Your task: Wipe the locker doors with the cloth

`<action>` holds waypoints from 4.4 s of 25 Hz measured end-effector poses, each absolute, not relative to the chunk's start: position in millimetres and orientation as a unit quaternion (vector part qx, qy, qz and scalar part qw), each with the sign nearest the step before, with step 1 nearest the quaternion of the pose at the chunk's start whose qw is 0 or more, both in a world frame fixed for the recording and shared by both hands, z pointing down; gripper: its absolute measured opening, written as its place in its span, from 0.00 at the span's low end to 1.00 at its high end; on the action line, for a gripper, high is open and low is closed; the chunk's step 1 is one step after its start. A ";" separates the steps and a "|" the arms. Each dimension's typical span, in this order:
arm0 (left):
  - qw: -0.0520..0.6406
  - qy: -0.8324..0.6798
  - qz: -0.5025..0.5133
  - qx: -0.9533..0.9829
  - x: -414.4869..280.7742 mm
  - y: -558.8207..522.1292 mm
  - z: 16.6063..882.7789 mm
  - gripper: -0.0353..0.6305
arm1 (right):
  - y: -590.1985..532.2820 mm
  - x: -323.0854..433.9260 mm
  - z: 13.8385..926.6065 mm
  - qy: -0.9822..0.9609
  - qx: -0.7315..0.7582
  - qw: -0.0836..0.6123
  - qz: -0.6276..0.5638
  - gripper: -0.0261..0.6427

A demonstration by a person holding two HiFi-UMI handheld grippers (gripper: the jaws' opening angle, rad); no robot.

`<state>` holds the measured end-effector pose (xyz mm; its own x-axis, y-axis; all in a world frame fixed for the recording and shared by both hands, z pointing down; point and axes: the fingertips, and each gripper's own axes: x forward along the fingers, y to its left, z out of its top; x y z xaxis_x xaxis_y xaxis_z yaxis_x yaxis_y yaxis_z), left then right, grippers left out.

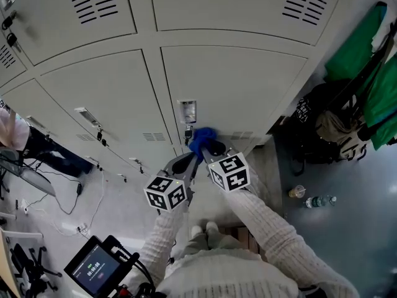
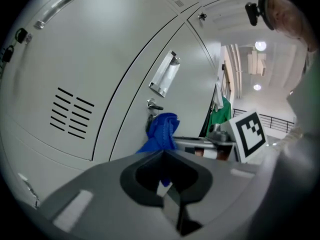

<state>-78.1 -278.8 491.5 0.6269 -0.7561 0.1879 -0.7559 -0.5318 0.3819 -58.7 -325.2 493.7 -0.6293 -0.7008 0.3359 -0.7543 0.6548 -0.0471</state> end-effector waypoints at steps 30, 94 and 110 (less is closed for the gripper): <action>-0.012 -0.415 -0.104 0.904 -41.5 -278.9 253.7 0.06 | -291.7 -9.8 234.1 -0.896 0.432 -0.057 -0.082 0.11; 0.231 -0.405 0.043 0.884 -23.1 -309.4 493.6 0.06 | -328.2 7.6 499.8 -0.864 0.457 0.108 0.182 0.11; 0.221 -0.390 0.040 0.893 -12.3 -296.0 491.8 0.06 | -317.7 14.9 508.3 -0.862 0.450 0.109 0.205 0.12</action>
<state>-12.3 -296.0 491.8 0.6926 -0.6790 0.2435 -0.7142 -0.5983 0.3632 14.9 -317.7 508.3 -0.5711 -0.7318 0.3718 -0.8209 0.5110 -0.2551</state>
